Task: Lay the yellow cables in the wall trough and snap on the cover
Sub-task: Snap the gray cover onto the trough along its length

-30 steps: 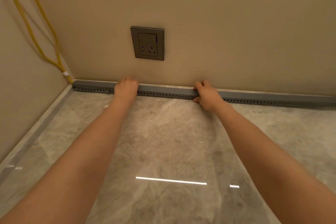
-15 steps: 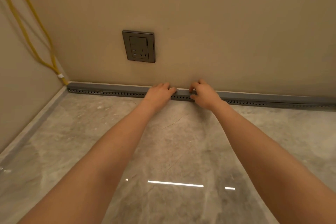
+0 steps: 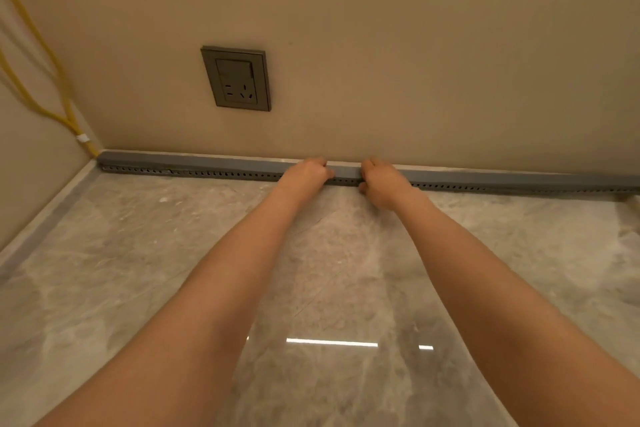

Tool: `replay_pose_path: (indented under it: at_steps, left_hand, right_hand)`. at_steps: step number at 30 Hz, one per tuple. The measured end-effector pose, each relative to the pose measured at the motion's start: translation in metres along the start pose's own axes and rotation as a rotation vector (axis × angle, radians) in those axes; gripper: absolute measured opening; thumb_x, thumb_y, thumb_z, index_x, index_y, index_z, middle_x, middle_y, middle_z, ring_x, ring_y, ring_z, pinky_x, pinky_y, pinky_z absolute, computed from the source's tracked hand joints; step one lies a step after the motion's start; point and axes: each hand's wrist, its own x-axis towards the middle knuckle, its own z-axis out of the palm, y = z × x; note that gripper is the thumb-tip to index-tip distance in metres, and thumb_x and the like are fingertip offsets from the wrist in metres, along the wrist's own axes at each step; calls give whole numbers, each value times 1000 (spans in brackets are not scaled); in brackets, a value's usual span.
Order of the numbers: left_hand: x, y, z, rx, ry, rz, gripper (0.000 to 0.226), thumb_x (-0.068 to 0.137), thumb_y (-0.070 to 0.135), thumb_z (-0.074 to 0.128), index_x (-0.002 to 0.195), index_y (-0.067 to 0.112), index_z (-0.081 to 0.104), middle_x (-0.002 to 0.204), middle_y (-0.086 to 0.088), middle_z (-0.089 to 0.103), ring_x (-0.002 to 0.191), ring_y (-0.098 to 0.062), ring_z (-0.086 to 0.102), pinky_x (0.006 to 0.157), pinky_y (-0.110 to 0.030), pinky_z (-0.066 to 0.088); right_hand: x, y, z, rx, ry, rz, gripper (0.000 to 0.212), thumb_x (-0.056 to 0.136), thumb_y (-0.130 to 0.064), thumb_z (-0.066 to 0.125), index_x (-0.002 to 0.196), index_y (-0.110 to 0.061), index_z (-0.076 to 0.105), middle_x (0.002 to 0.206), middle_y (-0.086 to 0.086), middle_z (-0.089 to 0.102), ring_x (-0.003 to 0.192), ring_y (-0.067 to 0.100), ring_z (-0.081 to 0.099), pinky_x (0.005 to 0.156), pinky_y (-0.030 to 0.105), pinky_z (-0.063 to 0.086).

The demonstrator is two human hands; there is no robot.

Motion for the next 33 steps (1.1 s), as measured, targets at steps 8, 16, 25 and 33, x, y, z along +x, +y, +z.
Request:
replay_pose_path:
  at_steps: [8, 16, 25, 33]
  left_hand:
    - [-13, -1, -3, -25, -27, 11, 46, 94, 5, 43, 140, 12, 43, 133, -13, 45, 119, -33, 49, 96, -43, 46]
    - [-10, -1, -18, 12, -36, 36, 50, 94, 7, 43, 143, 18, 38, 137, -9, 45, 122, -30, 48, 97, -40, 43]
    - [17, 79, -24, -54, -75, 147, 60, 96, 5, 36, 152, 11, 16, 157, -9, 22, 141, -29, 31, 116, -39, 27]
    - [46, 151, -19, -188, -193, 123, 67, 97, 5, 35, 153, 12, -1, 162, -2, -6, 150, -21, -1, 119, -52, 8]
  right_hand:
    - [-12, -7, -3, -86, 2, 28, 39, 94, -7, 42, 132, -1, 39, 131, 20, 44, 119, 38, 49, 93, 43, 45]
    - [-18, -10, -17, -61, 111, 44, 33, 90, -5, 45, 123, 1, 46, 126, 19, 46, 117, 35, 48, 92, 39, 44]
    - [-49, 62, -2, -111, 99, 228, 66, 90, -8, 45, 148, 0, 14, 156, 18, 15, 146, 31, 14, 120, 41, 16]
    - [-69, 109, -3, -72, -118, 276, 76, 93, -13, 42, 151, -5, -7, 160, 8, -11, 149, 19, -7, 120, 44, 0]
